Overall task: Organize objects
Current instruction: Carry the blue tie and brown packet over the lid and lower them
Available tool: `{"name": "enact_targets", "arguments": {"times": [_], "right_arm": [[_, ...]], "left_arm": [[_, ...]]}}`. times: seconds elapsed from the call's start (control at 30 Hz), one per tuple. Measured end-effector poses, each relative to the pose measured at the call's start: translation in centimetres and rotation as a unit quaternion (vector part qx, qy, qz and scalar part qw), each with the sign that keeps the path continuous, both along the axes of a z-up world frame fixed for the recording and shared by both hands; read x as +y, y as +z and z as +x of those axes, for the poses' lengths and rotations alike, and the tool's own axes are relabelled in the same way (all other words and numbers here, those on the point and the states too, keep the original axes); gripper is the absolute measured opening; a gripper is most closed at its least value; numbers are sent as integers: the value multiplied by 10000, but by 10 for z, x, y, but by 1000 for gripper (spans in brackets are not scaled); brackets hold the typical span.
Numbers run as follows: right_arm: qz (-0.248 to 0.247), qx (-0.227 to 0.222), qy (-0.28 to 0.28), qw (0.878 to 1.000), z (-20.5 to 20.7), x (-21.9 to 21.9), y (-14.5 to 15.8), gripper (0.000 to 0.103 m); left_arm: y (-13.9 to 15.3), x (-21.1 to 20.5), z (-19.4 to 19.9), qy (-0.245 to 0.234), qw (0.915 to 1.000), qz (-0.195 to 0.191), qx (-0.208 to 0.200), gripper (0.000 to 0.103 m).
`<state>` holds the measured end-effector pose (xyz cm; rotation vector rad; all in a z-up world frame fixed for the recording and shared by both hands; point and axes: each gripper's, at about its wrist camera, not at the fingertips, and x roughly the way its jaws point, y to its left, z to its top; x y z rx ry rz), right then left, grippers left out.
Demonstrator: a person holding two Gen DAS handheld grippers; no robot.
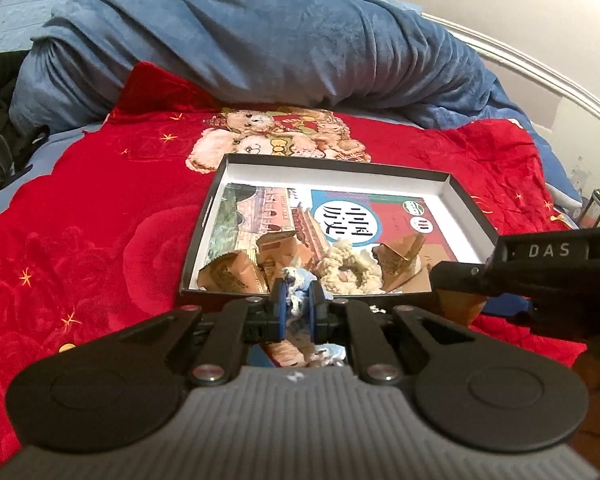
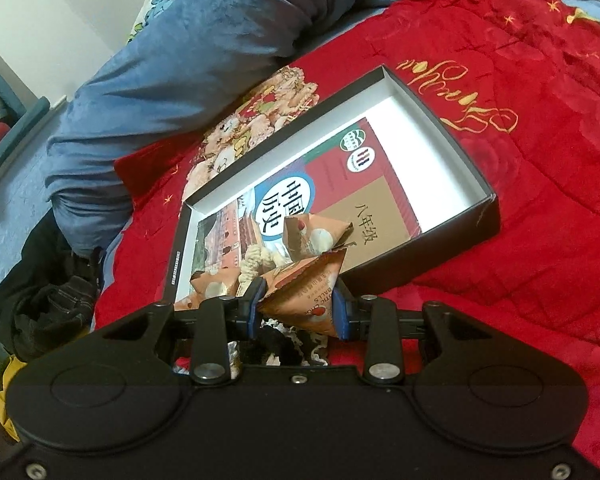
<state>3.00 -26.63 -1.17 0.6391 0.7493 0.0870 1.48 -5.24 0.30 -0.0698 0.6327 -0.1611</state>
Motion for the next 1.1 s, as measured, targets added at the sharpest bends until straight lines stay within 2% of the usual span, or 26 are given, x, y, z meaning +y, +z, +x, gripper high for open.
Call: {"name": "enact_targets", "arguments": {"times": [0.33,0.53,0.67,0.8,0.93,1.1], "right_arm": [[-97,-117,69,9999,-6,4,8,33],[-325,-140,79,9993,-8,12,10,33],[-375,-228,106,9990,-9,14,13,33],[-393,-322,118,9986,-9,14,18,33],[-288,-393,140,9987,-9,13,21,33],[58,-477,203,9986,-11,8,27,33]], "left_arm": [[6,3,-3,-19,9999,-91,-102,13],[9,2,-6,-39,9998,-141,-162,13],[12,4,-5,-65,9995,-283,-144,13],[21,1,-2,-72,9990,-322,-295,13],[29,3,-1,-90,9981,-496,-353,14],[36,1,-4,-94,9977,-471,-473,13]]}}
